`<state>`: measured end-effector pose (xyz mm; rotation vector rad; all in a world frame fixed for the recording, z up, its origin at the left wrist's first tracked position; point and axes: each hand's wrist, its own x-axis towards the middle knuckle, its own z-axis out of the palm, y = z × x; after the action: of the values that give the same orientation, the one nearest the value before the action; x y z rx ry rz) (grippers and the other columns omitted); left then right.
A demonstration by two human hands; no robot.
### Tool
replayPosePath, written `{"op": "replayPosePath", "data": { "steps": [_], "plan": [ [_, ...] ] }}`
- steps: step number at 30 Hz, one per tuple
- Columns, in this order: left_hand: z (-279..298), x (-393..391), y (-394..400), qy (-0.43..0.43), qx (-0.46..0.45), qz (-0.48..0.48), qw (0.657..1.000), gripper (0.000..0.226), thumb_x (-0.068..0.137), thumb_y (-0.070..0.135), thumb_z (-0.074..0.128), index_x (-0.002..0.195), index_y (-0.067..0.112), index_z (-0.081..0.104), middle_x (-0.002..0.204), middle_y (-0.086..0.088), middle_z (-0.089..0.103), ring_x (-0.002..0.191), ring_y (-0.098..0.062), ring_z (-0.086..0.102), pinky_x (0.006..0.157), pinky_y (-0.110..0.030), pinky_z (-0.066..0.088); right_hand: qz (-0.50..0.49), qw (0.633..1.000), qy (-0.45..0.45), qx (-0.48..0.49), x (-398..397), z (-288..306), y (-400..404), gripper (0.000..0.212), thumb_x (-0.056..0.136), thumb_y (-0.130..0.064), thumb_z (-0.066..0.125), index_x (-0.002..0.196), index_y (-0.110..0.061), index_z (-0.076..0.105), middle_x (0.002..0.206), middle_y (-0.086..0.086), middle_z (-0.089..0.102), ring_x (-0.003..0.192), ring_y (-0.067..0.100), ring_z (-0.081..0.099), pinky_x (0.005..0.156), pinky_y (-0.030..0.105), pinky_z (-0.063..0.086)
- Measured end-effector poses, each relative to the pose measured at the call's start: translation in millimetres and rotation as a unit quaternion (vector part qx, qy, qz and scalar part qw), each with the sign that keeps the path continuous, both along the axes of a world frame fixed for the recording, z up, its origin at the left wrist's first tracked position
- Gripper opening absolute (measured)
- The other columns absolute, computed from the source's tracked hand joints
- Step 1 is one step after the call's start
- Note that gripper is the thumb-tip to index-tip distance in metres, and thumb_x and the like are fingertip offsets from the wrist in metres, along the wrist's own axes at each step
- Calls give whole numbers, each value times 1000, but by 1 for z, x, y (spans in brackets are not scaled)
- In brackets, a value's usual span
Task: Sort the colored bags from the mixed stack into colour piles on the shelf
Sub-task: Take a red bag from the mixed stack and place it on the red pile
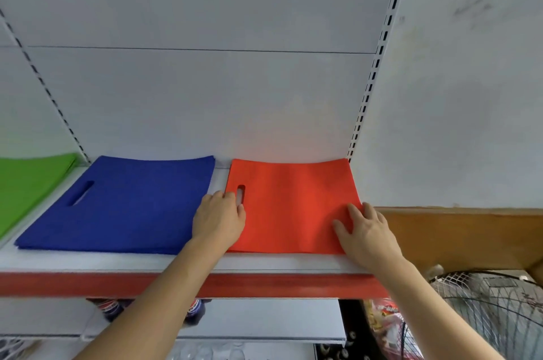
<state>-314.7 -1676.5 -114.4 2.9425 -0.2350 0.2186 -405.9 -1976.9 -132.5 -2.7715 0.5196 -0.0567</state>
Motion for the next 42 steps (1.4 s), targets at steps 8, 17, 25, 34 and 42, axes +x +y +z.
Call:
{"op": "replayPosePath", "data": {
  "steps": [8,17,25,34,42],
  "plan": [
    [13,-13,6,-79,-11,6,997,48,105,46,44,137,14,60,140,-8,58,133,-29,48,107,-43,45,43,989,-101,-94,2,11,11,75,100,-69,37,160,-23,38,170,15,26,158,36,18,121,55,34],
    [29,-57,104,-97,12,111,989,64,105,52,43,157,16,44,168,-14,32,158,-36,19,127,-56,19,229,948,-207,-80,13,29,157,69,100,-60,43,153,-16,53,167,19,34,158,39,23,124,56,29],
    [45,-115,275,-73,21,207,975,71,104,60,32,162,20,34,171,-11,25,158,-35,17,127,-55,18,335,921,-159,-118,13,46,332,86,98,-76,10,167,-27,26,176,9,10,163,31,-1,131,50,13],
    [43,-191,467,-68,17,310,948,71,105,60,30,164,21,28,172,-10,20,159,-32,13,128,-53,16,428,885,-166,-82,-8,44,545,80,102,-72,20,163,-22,34,173,13,21,161,33,11,129,53,21],
    [33,-196,595,-78,11,363,928,69,106,62,26,164,24,29,173,-8,18,160,-31,10,130,-51,13,492,852,-162,-73,21,36,703,86,101,-74,13,164,-19,32,173,15,21,161,35,14,129,55,20]
  ]
}}
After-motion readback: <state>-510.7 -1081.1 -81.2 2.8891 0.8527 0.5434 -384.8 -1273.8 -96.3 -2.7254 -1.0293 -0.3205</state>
